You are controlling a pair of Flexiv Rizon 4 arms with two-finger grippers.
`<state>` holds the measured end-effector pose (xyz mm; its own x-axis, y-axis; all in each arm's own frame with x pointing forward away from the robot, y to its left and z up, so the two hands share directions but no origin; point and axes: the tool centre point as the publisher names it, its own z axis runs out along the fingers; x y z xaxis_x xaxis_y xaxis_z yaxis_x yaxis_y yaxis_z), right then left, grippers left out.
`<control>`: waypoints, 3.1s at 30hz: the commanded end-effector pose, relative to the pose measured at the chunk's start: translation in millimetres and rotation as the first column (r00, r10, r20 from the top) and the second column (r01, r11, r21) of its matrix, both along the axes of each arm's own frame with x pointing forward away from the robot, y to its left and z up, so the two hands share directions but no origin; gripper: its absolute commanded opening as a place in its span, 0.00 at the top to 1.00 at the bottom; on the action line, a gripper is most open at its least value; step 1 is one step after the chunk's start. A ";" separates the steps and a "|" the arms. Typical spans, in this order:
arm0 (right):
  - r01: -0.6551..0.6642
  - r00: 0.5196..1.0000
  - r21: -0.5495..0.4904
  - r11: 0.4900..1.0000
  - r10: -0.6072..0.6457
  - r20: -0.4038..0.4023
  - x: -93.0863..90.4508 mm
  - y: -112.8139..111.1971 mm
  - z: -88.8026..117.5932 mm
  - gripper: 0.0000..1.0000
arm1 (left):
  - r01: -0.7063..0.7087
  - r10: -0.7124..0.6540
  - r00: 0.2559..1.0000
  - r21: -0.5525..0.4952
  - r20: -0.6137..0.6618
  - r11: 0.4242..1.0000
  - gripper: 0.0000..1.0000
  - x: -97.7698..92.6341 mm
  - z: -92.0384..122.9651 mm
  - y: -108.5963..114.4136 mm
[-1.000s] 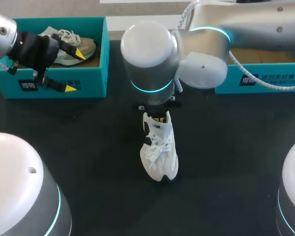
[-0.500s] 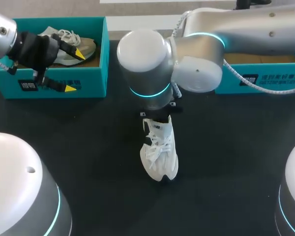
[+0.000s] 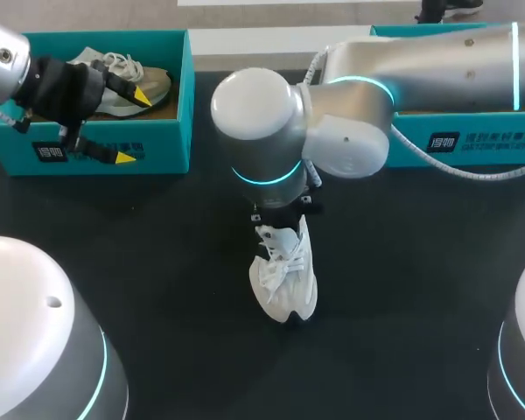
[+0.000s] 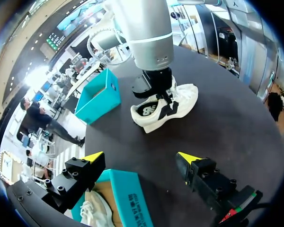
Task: Take the shoe out of the shoebox, open the shoe tongue, remove and reinsert the insole, then place the shoe into the shoebox
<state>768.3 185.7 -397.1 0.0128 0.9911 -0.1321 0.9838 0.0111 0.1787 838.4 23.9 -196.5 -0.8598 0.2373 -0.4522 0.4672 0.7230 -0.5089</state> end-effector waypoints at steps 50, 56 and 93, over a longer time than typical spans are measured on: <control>-0.139 0.975 -0.078 0.987 0.150 0.163 46.8 -2.0 26.9 1.00 | 0.000 0.000 1.000 0.004 -0.001 1.000 0.00 0.0 0.2 0.0; -0.152 0.974 -0.102 0.983 0.167 0.153 57.2 -6.7 21.6 1.00 | 0.000 0.000 1.000 0.004 -0.001 1.000 0.00 0.0 0.2 0.0; -0.325 0.937 -0.027 0.945 0.326 0.126 68.1 16.5 10.5 1.00 | 0.000 0.000 1.000 0.004 -0.001 1.000 0.00 0.0 0.2 0.0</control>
